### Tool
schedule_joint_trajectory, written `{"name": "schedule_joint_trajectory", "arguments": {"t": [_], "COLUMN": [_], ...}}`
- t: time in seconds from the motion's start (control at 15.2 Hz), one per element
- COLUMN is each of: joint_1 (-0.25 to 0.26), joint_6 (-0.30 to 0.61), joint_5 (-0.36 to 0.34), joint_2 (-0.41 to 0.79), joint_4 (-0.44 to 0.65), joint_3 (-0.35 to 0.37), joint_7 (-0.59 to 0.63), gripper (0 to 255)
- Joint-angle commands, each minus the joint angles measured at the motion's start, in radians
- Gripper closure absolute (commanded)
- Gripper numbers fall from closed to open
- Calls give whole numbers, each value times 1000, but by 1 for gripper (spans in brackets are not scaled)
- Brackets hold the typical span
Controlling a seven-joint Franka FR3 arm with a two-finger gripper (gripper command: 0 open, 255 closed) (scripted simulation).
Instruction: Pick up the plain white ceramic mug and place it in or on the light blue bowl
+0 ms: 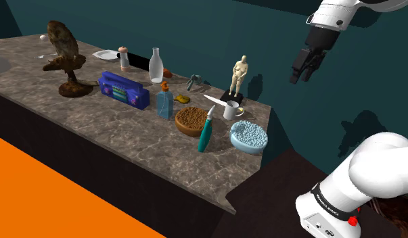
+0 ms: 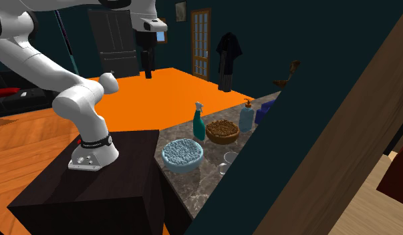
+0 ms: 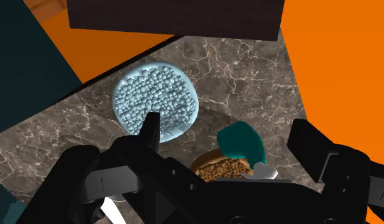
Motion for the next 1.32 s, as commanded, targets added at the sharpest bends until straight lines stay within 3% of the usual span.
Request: {"name": "schedule_joint_trajectory", "arguments": {"t": [0.0, 0.66, 1.25], "joint_1": [0, -12, -18], "joint_6": [0, 354, 631], "joint_5": [0, -31, -35], "joint_2": [0, 255, 565], "joint_4": [0, -69, -6], "joint_3": [0, -28, -55], "joint_7": [0, -46, -85], "gripper": [0, 0, 0]}}
